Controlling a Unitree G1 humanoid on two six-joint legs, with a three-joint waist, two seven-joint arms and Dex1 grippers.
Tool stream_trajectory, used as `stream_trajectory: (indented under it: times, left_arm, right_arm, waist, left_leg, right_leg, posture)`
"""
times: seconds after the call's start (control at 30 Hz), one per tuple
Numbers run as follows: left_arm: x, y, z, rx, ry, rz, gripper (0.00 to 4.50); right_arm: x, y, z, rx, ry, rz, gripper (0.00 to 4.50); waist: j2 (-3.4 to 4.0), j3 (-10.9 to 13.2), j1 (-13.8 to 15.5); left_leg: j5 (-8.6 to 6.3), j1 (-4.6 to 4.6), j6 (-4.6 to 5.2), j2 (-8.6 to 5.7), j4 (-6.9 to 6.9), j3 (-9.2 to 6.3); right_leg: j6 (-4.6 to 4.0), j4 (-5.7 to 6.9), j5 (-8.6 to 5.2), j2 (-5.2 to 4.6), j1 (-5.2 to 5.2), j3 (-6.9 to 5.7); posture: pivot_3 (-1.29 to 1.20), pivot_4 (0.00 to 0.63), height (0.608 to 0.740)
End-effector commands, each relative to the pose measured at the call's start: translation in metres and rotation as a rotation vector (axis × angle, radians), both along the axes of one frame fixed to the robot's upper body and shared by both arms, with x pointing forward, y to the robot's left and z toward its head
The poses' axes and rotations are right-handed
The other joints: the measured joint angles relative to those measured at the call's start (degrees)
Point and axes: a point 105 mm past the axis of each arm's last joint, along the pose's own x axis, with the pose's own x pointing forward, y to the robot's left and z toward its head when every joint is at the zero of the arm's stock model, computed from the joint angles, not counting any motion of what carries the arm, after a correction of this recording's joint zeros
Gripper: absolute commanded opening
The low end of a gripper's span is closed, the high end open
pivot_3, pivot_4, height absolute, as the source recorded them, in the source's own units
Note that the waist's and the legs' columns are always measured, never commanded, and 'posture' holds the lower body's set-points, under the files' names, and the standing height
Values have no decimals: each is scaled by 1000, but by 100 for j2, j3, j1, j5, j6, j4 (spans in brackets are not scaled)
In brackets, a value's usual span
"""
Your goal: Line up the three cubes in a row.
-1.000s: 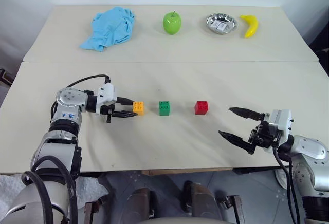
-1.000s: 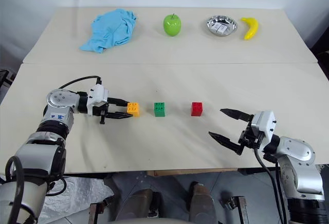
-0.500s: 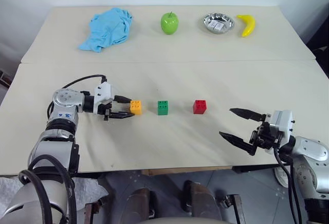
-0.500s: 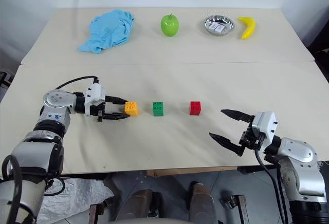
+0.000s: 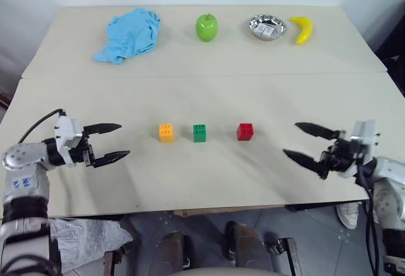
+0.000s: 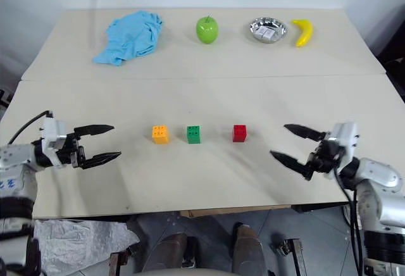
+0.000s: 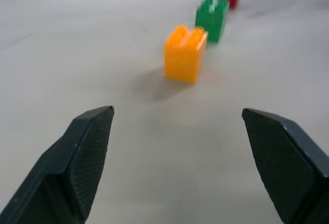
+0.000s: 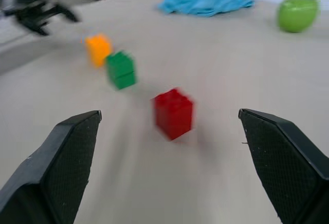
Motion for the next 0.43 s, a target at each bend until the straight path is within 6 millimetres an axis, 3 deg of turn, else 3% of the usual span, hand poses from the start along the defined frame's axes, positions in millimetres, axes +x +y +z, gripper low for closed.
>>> stream_trajectory:
  times: [0.03,0.17,0.43]
  left_arm:
    - [-20,-4,12,-27,-63,85,4239]
    - [-22,1,3,36,-84,125,4239]
    - [-14,-1,11,56,-132,143,4239]
  right_arm:
    - [-5,-7,-6,-124,-64,50,4500]
    - [-4,-6,-12,-167,-94,125,4500]
    - [-1,-14,-17,-183,-117,162,4500]
  waist:
    - [4,1,34]
    - [4,1,95]
    - [6,0,52]
  left_leg:
    - [-1,9,-2,-1,-1,0]
    - [-2,22,-7,-2,-2,2]
    - [-3,24,-15,-1,-8,3]
  right_leg:
    - [0,-1,0,-2,11,5]
    - [-1,-6,-1,0,27,-3]
    - [-6,-6,-1,3,24,-4]
  posture:
    - [0,150,740]
    - [0,150,740]
    - [0,150,740]
